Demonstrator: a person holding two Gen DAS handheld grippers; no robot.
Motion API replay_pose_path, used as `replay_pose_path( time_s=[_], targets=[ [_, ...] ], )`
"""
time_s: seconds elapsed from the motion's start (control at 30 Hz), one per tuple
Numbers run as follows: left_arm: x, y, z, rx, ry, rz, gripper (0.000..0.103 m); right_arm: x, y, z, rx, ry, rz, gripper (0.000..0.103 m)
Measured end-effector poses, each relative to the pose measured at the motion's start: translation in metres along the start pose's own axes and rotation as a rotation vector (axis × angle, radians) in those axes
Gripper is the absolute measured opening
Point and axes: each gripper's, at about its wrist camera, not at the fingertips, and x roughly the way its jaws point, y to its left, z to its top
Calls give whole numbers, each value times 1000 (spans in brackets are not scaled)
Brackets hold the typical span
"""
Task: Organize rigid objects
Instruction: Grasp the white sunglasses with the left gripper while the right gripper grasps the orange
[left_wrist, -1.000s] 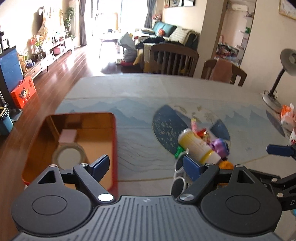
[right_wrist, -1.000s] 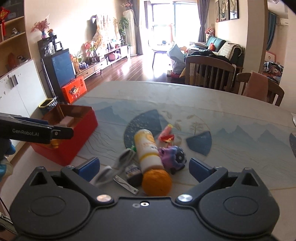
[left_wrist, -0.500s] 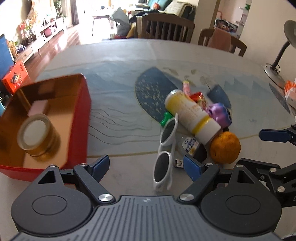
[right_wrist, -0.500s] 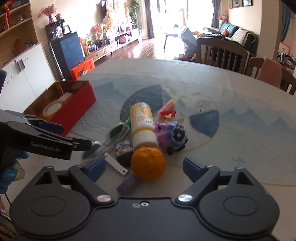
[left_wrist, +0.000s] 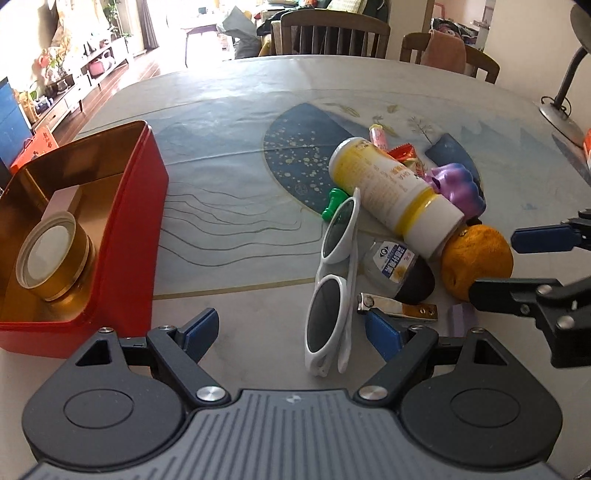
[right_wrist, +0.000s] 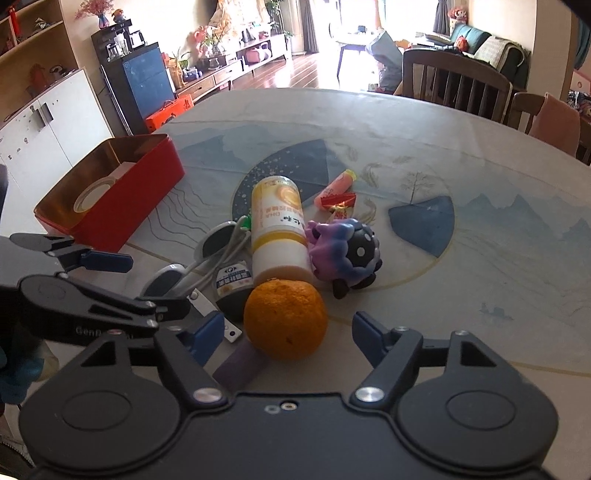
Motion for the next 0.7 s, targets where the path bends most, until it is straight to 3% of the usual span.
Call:
replay_pose_path(
  time_s=[0.13, 0.23, 0.47, 0.6, 0.7],
  targets=[
    [4, -1, -1, 8, -2, 16, 86, 6, -1, 1, 5, 18, 15, 69],
    [3, 0, -1, 5, -12, -2, 78, 10, -1, 2, 11, 30, 22, 64],
    [0, -7, 1, 39, -22, -38, 51, 15, 3, 6, 14, 40, 20, 62],
    [-1, -8, 3, 39, -20, -48, 31, 16, 4, 6, 12, 43, -6, 54],
    [-1, -6, 4, 39, -17, -63, 27, 15, 2, 5, 28, 42, -6, 53]
  ],
)
